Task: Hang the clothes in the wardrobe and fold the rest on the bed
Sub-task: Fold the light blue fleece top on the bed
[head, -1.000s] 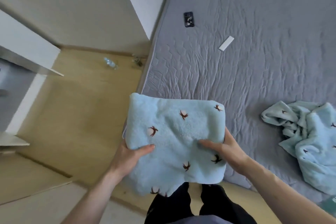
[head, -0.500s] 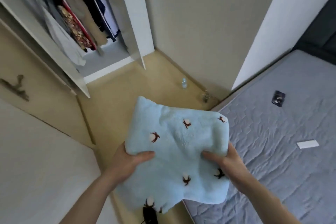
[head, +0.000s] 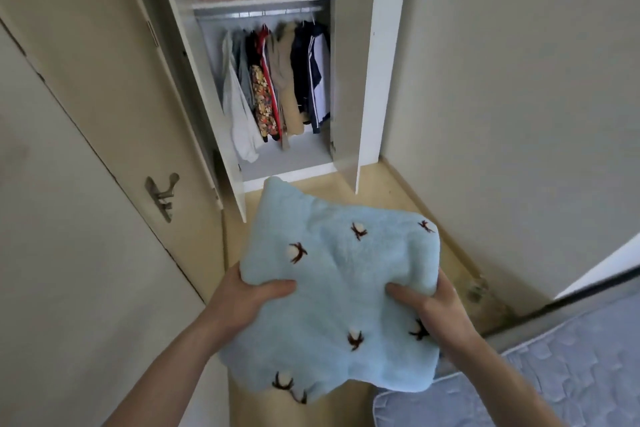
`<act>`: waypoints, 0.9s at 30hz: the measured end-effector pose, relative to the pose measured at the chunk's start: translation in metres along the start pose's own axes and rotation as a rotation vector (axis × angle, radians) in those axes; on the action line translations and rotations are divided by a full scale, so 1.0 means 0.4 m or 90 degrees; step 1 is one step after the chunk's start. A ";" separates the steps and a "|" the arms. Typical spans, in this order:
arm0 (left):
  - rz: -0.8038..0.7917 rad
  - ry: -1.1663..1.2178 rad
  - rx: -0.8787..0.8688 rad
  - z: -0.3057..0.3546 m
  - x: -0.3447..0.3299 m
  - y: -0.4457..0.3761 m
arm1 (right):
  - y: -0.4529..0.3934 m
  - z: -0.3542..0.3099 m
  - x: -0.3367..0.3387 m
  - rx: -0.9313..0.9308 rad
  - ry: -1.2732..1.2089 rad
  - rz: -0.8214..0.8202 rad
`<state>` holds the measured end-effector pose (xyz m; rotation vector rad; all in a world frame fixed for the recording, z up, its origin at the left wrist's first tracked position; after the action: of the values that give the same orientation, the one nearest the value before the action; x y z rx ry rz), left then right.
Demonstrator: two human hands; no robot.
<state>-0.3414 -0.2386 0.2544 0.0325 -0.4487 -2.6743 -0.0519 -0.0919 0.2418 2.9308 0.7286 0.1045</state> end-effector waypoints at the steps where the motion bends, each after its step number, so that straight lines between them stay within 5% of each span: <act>1: 0.000 0.005 -0.007 0.019 0.016 -0.030 | -0.039 -0.022 -0.015 0.006 0.002 -0.011; 27: 0.181 0.020 -0.160 0.687 0.289 -0.871 | -1.228 -0.578 -0.215 0.161 0.010 -0.172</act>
<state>-0.6133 0.0964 0.4097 -0.0602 -0.0950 -2.4258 -0.3767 0.3214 0.4024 3.0284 1.2138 0.0111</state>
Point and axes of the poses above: each hand's wrist, its own y-axis away from the middle knuckle, its own x-axis out of the back of the hand, z = x × y, the point moved 9 cm from there along -y, towards the middle knuckle, and after that the axes turned 2 degrees about x, right-handed, at the moved point
